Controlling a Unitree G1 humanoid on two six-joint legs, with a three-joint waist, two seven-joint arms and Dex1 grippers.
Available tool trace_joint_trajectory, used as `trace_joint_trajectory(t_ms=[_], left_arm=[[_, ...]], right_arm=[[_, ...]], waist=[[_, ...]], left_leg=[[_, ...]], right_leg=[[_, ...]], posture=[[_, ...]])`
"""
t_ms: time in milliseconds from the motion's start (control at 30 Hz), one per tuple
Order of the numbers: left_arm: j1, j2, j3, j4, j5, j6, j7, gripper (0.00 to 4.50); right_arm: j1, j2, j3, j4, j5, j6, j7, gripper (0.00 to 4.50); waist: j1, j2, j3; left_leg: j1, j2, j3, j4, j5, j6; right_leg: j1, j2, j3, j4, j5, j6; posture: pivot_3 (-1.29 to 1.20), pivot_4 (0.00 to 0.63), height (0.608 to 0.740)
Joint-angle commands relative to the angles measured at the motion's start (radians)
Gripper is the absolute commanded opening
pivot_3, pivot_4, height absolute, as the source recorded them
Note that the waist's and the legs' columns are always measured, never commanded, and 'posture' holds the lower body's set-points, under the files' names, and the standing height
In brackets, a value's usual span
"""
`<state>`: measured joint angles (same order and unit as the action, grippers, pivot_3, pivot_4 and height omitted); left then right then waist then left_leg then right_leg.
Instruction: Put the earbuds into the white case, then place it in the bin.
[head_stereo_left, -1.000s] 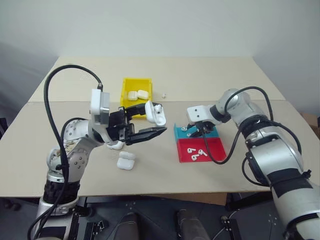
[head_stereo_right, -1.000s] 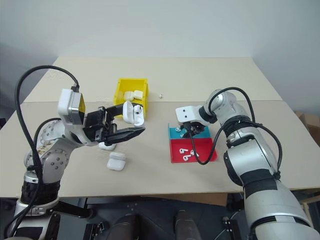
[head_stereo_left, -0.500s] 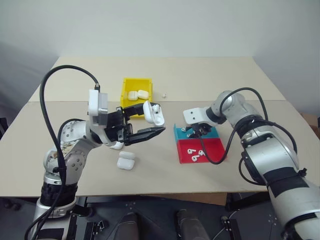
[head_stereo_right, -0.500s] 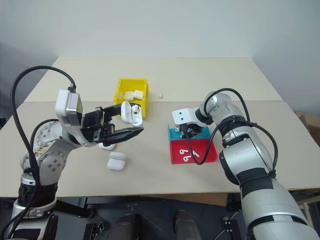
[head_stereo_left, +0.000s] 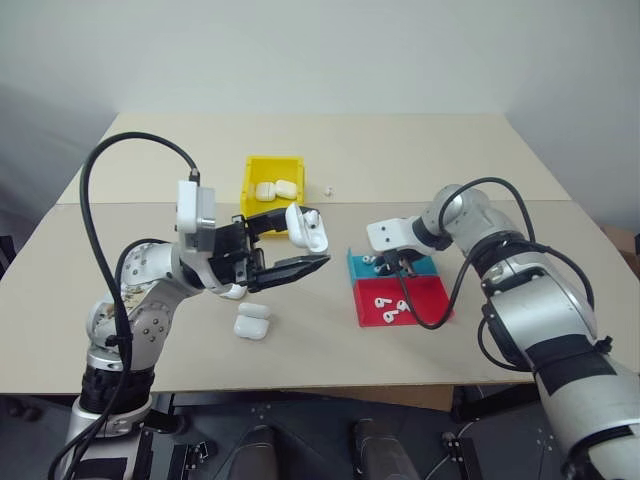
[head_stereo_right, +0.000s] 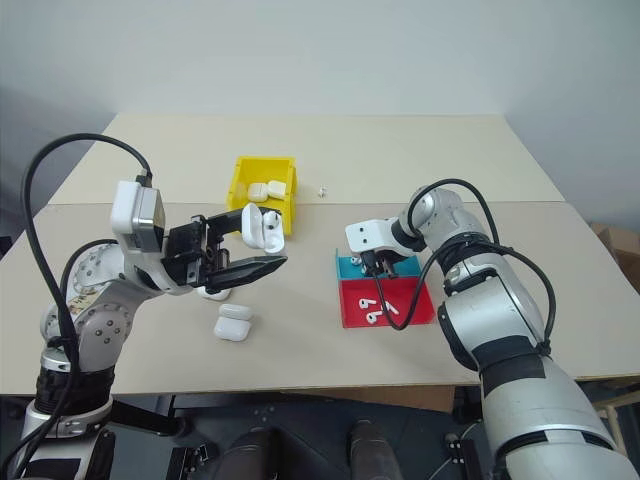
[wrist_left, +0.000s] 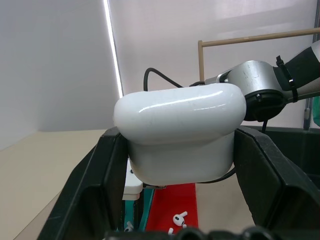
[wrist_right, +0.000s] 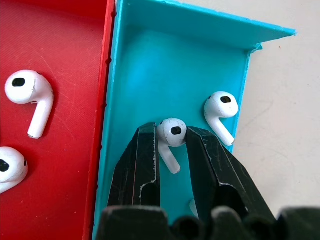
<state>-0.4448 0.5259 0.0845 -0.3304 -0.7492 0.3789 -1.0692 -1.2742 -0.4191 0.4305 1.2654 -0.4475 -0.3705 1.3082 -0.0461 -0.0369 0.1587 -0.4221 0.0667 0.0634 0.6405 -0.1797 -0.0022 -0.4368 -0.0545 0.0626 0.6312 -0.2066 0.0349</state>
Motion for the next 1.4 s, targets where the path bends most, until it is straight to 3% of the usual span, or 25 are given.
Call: trace_joint_trajectory(t_ms=[33,267,333,433,567,700,900,1100,1267,1400], left_arm=[[-0.005,0.011,0.020,-0.027,-0.014,-0.012,0.000,2.85],[-0.026,0.008,0.012,-0.014,-0.022,-0.004,-0.011,2.85],[-0.035,0.002,0.005,-0.003,-0.023,-0.004,-0.019,2.85],[-0.053,-0.012,-0.009,0.018,-0.021,-0.008,-0.032,2.85],[-0.083,-0.036,-0.022,0.059,-0.022,-0.010,-0.051,2.85],[-0.111,-0.050,-0.041,0.102,-0.015,-0.011,-0.088,2.85],[-0.192,-0.095,-0.081,0.198,0.007,-0.023,-0.141,2.85],[-0.258,-0.142,-0.109,0.273,0.031,-0.039,-0.180,2.85],[-0.279,-0.157,-0.108,0.300,0.044,-0.044,-0.202,2.85],[-0.284,-0.157,-0.104,0.315,0.047,-0.047,-0.215,2.85]], right_arm=[[0.007,-0.002,-0.007,-0.007,0.006,0.005,-0.008,0.61],[-0.064,-0.046,-0.118,-0.026,0.102,0.106,0.007,0.61],[-0.082,-0.071,-0.180,-0.064,0.174,0.182,0.073,0.61],[-0.058,-0.122,-0.284,-0.214,0.313,0.326,0.195,0.61],[0.159,-0.208,-0.477,-0.785,0.605,0.815,0.213,0.61],[0.341,-0.178,-0.741,-1.284,0.967,1.336,-0.007,0.61],[0.468,0.061,-0.988,-1.704,1.375,1.659,-0.433,0.61],[0.574,0.180,-0.943,-1.869,1.602,1.671,-0.734,0.61],[0.625,0.152,-0.872,-1.890,1.699,1.621,-0.863,0.61],[0.675,0.106,-0.792,-1.906,1.693,1.577,-0.893,0.61]], waist=[[0.000,0.000,0.000],[0.001,0.000,0.000],[0.001,0.000,0.000],[0.005,0.001,0.000],[0.015,0.001,0.000],[0.030,0.001,0.000],[0.027,0.002,0.000],[0.027,0.003,0.000],[0.025,0.003,0.000],[0.024,0.003,0.000]], left_leg=[[0.000,0.000,0.000,0.000,0.000,0.000],[0.000,0.000,0.000,0.000,0.000,0.000],[-0.001,0.000,0.000,0.000,0.000,0.000],[-0.001,0.000,0.000,0.000,0.000,0.000],[-0.001,0.000,-0.001,0.000,0.000,0.000],[-0.002,0.000,-0.002,0.001,0.000,0.000],[0.000,0.001,-0.003,0.002,0.000,0.000],[-0.001,0.001,-0.003,0.002,0.000,0.000],[-0.003,0.000,-0.002,0.002,0.000,0.000],[-0.002,0.000,-0.003,0.002,0.000,0.000]], right_leg=[[0.000,0.000,0.000,0.000,0.000,0.000],[0.000,0.000,0.000,0.000,0.000,0.000],[0.000,0.000,0.000,0.000,0.000,0.000],[0.000,0.000,0.000,-0.001,0.000,0.000],[0.001,0.000,-0.002,-0.001,0.000,0.000],[0.000,0.000,-0.002,0.000,0.000,0.000],[0.001,0.001,-0.002,0.001,-0.002,0.003],[0.000,0.001,-0.002,0.000,-0.002,0.003],[0.000,0.000,-0.002,-0.001,-0.001,0.002],[0.001,0.001,-0.002,-0.001,-0.002,0.004]], posture=[[0.00,0.150,0.740],[0.00,0.150,0.740],[0.00,0.150,0.740],[0.00,0.150,0.740],[0.00,0.150,0.740],[0.00,0.150,0.740],[0.00,0.150,0.740],[0.00,0.150,0.740],[0.00,0.150,0.740],[0.00,0.150,0.740]])
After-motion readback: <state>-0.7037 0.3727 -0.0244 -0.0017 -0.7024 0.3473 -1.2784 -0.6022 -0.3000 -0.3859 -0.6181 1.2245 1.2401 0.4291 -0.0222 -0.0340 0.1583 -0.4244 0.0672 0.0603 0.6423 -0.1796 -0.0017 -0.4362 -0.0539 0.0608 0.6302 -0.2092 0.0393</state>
